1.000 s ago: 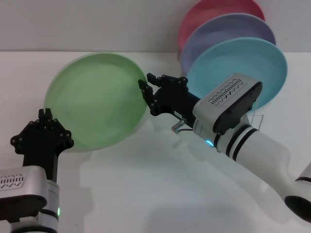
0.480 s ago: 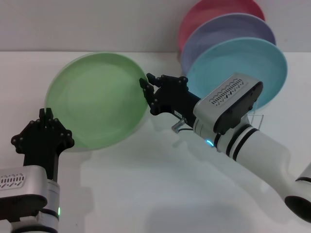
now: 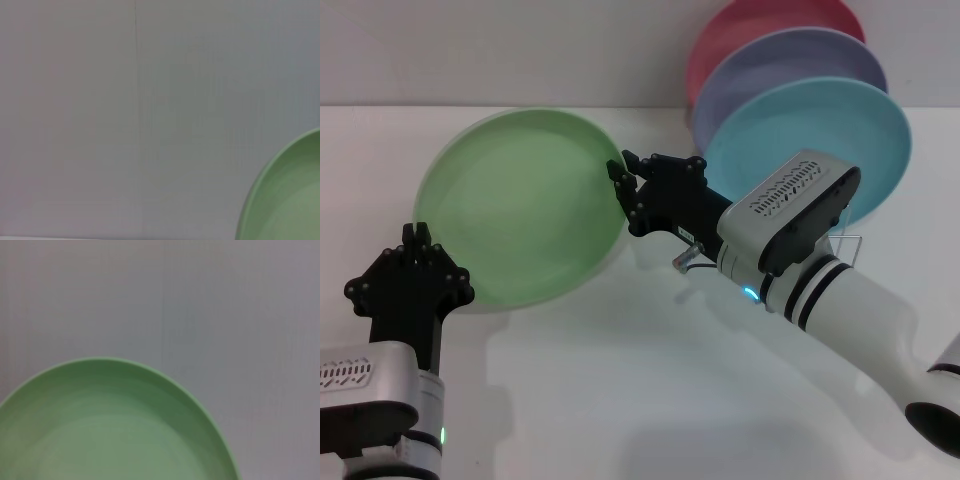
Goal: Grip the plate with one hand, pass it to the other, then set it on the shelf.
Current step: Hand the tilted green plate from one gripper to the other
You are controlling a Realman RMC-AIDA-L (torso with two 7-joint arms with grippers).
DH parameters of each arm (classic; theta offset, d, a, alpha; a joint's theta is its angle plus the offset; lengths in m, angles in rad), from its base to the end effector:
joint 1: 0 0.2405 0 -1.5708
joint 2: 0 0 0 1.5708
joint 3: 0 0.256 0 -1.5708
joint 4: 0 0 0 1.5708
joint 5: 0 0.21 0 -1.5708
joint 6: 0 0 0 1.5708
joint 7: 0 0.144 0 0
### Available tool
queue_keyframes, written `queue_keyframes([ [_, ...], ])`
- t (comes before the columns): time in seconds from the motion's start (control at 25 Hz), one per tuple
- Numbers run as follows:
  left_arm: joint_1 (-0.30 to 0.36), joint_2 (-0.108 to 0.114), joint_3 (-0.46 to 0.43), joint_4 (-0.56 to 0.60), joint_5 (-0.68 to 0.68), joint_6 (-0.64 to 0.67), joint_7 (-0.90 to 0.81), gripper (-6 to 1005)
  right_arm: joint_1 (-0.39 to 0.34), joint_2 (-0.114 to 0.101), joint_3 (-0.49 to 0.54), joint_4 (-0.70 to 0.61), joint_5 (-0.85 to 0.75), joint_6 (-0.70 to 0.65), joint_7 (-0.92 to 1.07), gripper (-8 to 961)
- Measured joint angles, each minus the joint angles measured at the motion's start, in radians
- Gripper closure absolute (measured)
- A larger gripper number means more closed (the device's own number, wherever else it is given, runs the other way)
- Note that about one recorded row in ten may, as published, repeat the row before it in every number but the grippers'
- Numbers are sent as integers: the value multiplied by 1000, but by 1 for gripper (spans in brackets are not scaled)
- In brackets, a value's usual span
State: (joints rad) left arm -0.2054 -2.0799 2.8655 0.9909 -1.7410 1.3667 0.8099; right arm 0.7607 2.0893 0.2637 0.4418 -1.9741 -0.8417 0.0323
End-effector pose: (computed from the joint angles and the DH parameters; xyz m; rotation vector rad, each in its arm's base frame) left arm -0.2425 0.2392 -0.0819 -1.4099 -0.6457 -0.5086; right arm 0.1783 0.3622 -0.1338 -2.2055 0.3922 0.7360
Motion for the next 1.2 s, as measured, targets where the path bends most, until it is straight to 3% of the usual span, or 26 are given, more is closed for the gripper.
queue_keyframes([
  [1.2, -1, 0, 1, 0, 3, -12, -2, 909, 3, 0, 0, -8, 0, 6, 0, 830],
])
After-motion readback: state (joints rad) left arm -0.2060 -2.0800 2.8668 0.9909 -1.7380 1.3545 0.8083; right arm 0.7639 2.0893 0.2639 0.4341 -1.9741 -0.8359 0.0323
